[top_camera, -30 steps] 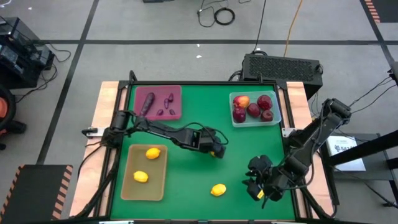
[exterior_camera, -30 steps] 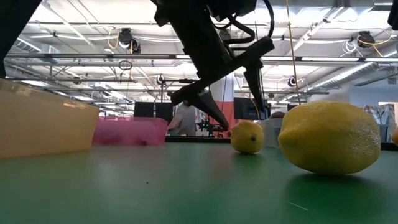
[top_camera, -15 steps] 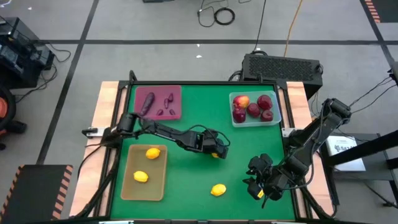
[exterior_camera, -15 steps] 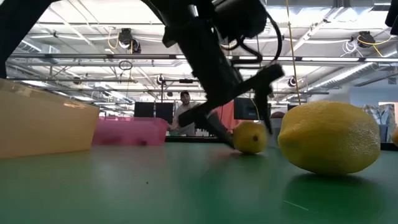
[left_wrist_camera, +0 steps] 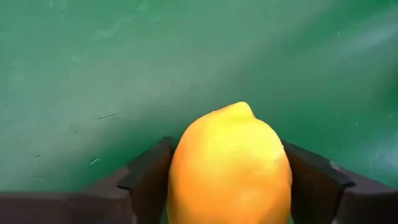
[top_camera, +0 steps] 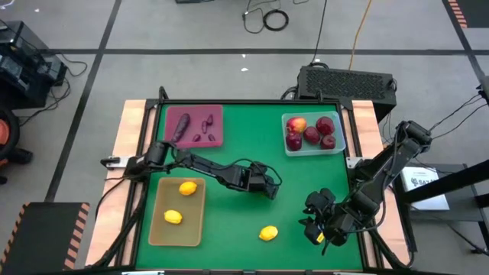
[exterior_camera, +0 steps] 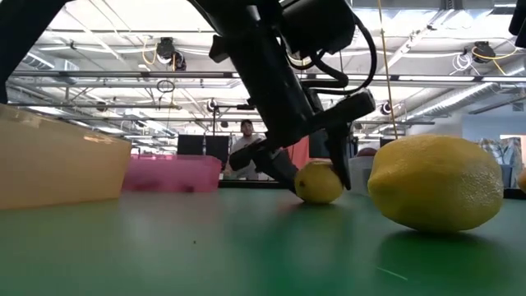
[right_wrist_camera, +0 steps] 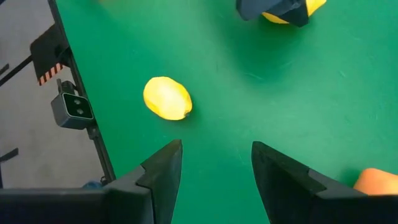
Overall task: Sort produce into baskets
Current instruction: Put the lemon into the green bin
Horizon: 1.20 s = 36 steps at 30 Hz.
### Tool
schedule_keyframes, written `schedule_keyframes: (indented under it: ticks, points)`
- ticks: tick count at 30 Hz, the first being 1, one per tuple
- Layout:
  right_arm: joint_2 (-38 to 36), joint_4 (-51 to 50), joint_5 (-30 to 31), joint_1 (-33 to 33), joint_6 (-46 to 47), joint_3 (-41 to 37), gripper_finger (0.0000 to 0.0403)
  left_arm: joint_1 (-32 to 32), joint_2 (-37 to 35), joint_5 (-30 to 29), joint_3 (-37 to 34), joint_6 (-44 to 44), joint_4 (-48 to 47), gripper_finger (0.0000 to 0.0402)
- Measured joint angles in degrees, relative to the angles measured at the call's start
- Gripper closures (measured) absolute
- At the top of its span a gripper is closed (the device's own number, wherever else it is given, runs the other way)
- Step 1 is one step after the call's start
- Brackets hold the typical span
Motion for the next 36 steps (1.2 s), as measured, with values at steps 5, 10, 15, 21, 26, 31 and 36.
schedule_keyframes:
  ticks: [5, 10, 15, 21, 26, 31, 36]
  points:
    - [0.0, -0.07, 0.08, 0.0, -0.2, 0.0, 0.0218, 0.25, -2.38, 3.61, -0.26, 4.97, -3.88, 0.0173]
    - [0.0, -0.12, 1.0, -0.13, -1.41, 0.0, 0.0218, 0.28, -11.73, 6.25, -0.18, 12.13, -13.15, 0.0168]
    - [0.02, -0.25, 6.05, -0.26, -1.77, -0.01, 0.0218, -3.2, -23.69, 4.35, -0.18, 14.92, -30.62, 0.0166]
    - [0.02, 0.78, 9.33, -2.23, -4.21, 0.0, 0.0218, -9.49, -34.39, 3.11, -1.77, 5.3, -52.72, 0.0165]
    - [0.02, 2.75, 9.42, -5.36, -9.12, 0.0, 0.0218, -17.14, -37.92, 5.36, -5.89, -3.29, -60.31, 0.0164]
    - [0.02, 6.48, 9.15, -7.61, -14.32, 0.0, 0.0218, -22.23, -38.05, 6.16, -12.2, -4.42, -54.82, 0.0164]
    - [0.02, 10.05, 8.61, -8.33, -18.26, 0.0, 0.0218, -24.44, -37.94, 8.44, -18.71, -5.98, -45.75, 0.0164]
